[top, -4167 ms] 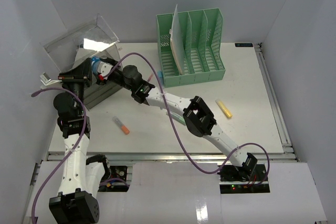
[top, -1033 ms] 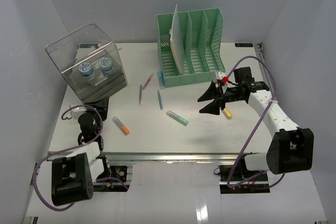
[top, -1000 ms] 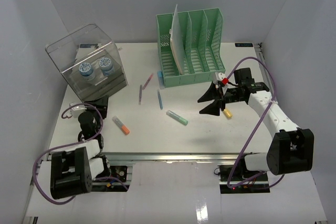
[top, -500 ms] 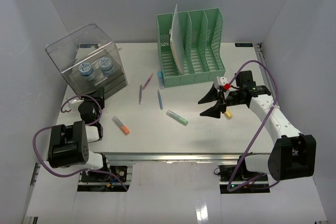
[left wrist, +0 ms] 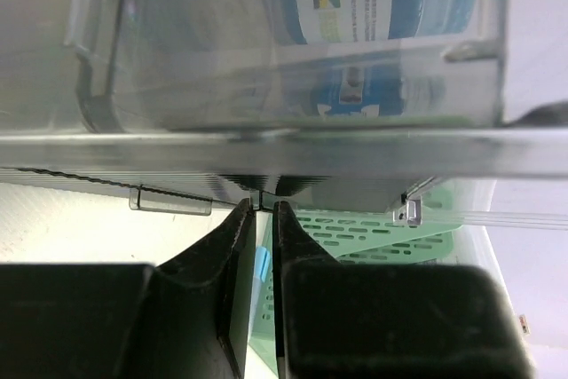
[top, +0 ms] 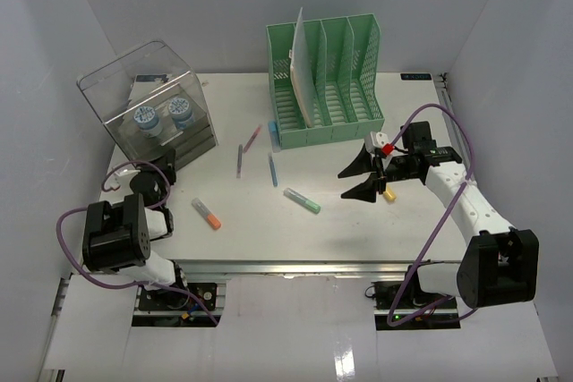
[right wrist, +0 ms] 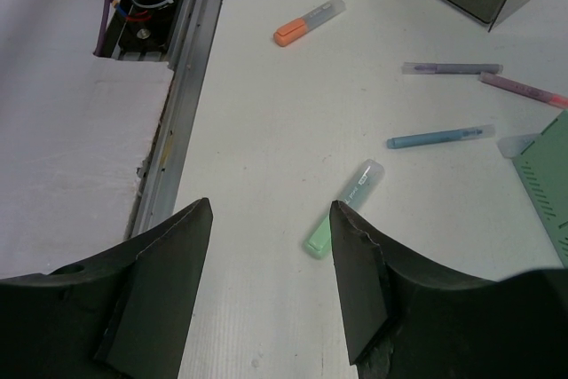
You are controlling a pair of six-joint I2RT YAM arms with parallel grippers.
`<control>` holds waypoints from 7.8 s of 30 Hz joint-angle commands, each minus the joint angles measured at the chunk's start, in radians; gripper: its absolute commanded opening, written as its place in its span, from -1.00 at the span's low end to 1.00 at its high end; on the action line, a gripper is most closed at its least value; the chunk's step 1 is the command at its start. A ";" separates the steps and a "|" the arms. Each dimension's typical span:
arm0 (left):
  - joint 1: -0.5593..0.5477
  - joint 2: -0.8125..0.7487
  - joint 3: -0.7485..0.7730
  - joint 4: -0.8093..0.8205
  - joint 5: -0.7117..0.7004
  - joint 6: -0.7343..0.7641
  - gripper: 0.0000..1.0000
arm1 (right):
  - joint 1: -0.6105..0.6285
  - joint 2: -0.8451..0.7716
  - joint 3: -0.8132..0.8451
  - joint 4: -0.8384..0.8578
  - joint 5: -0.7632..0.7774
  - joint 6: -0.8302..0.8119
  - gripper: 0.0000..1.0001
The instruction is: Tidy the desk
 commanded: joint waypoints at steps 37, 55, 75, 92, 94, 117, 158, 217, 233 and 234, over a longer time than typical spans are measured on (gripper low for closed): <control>-0.028 -0.645 0.190 -1.617 0.093 0.362 0.28 | -0.047 0.026 -0.017 0.028 0.021 0.038 0.27; -0.173 -0.453 0.263 -1.727 0.021 0.313 0.58 | -0.058 0.022 -0.020 0.040 0.025 0.049 0.30; -0.398 -0.262 0.320 -1.863 -0.187 0.234 0.15 | -0.058 -0.005 -0.020 0.037 0.009 0.053 0.32; -0.454 -0.071 0.377 -1.888 -0.257 0.385 -0.14 | -0.058 -0.024 -0.022 0.035 0.001 0.055 0.32; -0.465 -0.092 0.380 -1.885 -0.237 0.388 -0.45 | -0.058 -0.024 -0.022 0.035 0.001 0.055 0.32; -0.527 -0.716 0.533 -1.852 0.110 0.796 -1.00 | -0.059 -0.018 -0.028 0.037 0.004 0.047 0.33; -0.507 -0.220 0.672 -1.320 -0.647 1.964 0.54 | -0.059 -0.003 -0.037 0.037 0.022 0.037 0.34; -0.504 -1.363 0.282 -1.392 0.095 1.034 0.96 | 0.713 0.441 0.267 0.211 1.201 0.302 -0.85; -0.505 -1.580 0.299 -1.446 -0.122 0.997 0.96 | 0.877 0.876 1.018 0.412 1.418 -0.249 -0.85; -0.505 -1.581 0.299 -1.446 -0.125 0.997 0.96 | 0.884 0.897 1.047 0.436 1.416 -0.250 -0.85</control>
